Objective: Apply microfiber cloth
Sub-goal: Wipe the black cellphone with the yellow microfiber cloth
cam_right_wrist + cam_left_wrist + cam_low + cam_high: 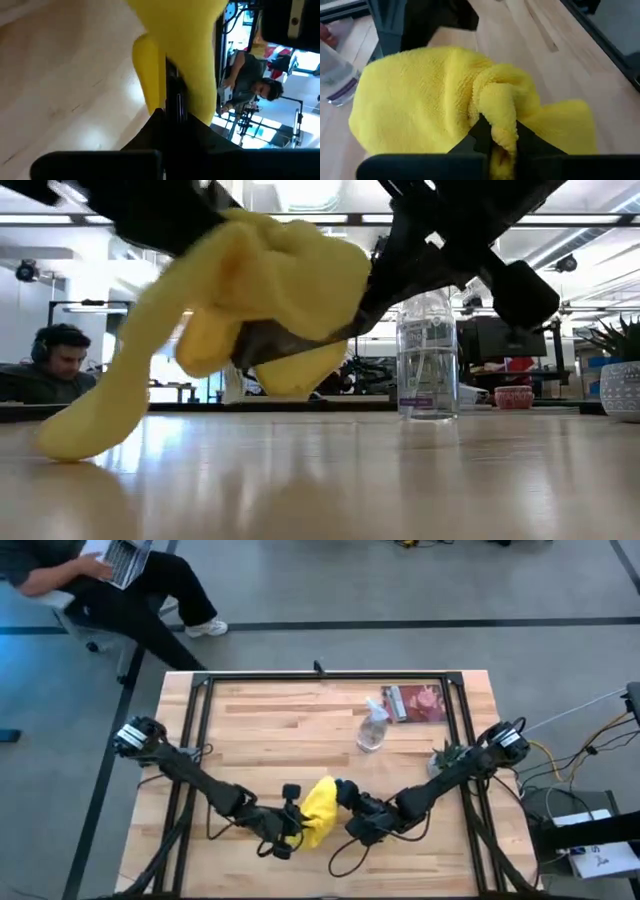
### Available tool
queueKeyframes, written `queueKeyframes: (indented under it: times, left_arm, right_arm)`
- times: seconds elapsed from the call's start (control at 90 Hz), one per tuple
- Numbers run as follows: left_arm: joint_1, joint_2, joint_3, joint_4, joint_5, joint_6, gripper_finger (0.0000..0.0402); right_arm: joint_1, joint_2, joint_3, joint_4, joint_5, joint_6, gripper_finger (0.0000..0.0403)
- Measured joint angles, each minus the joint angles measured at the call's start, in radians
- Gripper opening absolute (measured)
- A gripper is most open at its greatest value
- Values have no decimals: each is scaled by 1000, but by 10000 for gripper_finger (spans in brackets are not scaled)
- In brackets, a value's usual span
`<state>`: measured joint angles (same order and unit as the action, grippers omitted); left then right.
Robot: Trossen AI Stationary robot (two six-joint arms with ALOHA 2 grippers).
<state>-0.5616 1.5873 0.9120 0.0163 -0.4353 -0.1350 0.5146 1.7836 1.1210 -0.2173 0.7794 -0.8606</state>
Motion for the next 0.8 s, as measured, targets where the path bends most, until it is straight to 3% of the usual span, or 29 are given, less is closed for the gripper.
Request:
queueKeyframes:
  times: [0.133, 0.256, 0.567, 0.8]
  left_arm:
    - [-5, -57, -9, -46, -83, -4, 9]
    - [8, -73, -37, 8, -116, 28, 9]
    - [48, 17, -190, 382, -12, 22, 9]
    - [14, -2, -237, 391, 15, -136, 9]
  right_arm:
    - [2, 0, 2, 0, -3, 5, 10]
    - [2, 0, 3, 1, -4, 8, 10]
    - [5, 0, 12, 10, 35, 30, 10]
    - [-1, -3, 14, 5, 41, 7, 10]
